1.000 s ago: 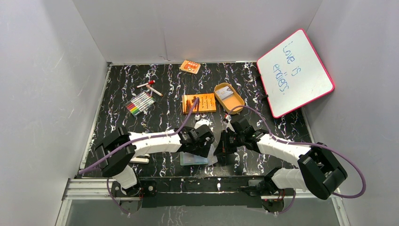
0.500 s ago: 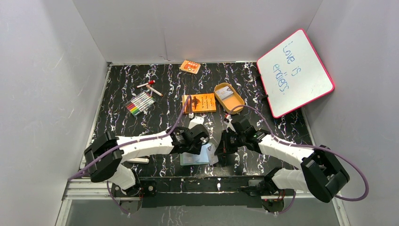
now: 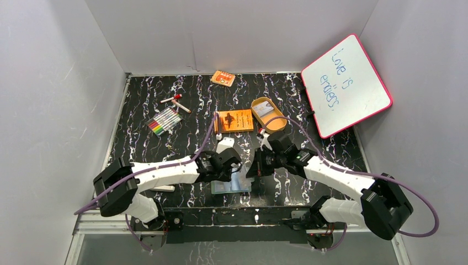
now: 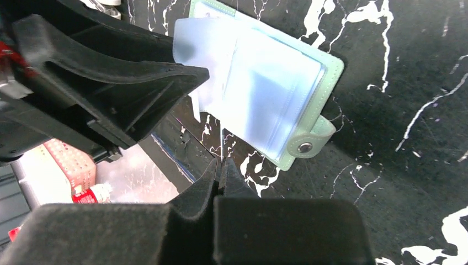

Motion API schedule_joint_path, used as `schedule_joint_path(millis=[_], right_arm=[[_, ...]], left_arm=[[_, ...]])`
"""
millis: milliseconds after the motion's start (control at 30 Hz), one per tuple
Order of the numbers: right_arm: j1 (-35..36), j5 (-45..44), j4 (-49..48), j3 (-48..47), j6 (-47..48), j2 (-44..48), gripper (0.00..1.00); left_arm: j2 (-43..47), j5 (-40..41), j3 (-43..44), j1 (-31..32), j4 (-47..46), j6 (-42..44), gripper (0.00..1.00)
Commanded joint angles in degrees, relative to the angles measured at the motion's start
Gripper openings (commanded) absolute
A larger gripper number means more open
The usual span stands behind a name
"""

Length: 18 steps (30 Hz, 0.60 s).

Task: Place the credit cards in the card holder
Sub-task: Turn over the card slot in the card holder.

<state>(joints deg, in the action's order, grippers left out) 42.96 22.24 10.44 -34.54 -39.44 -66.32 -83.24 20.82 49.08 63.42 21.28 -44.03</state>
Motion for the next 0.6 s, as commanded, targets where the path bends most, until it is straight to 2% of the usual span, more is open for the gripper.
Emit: schedule_joint_path(millis=[0,233,567], right_arm=[[1.39,0.55,-3.41,-1.83,-0.79,-2.45,0.0],[2.81,0.08,-8.74,-1.27,-2.43,-6.72,0.0],[3.05,-0.74,-8.26,-0.24,-2.23,-6.97,0.0]], left_arm=[[4.93,3.29,-1.11,0.21,1.02,-1.45,0.26],[6.95,4.55,-2.1,0.21,2.64,-2.46,0.23],[7.58,5.77,-4.46,0.26,4.9,-4.14,0.18]])
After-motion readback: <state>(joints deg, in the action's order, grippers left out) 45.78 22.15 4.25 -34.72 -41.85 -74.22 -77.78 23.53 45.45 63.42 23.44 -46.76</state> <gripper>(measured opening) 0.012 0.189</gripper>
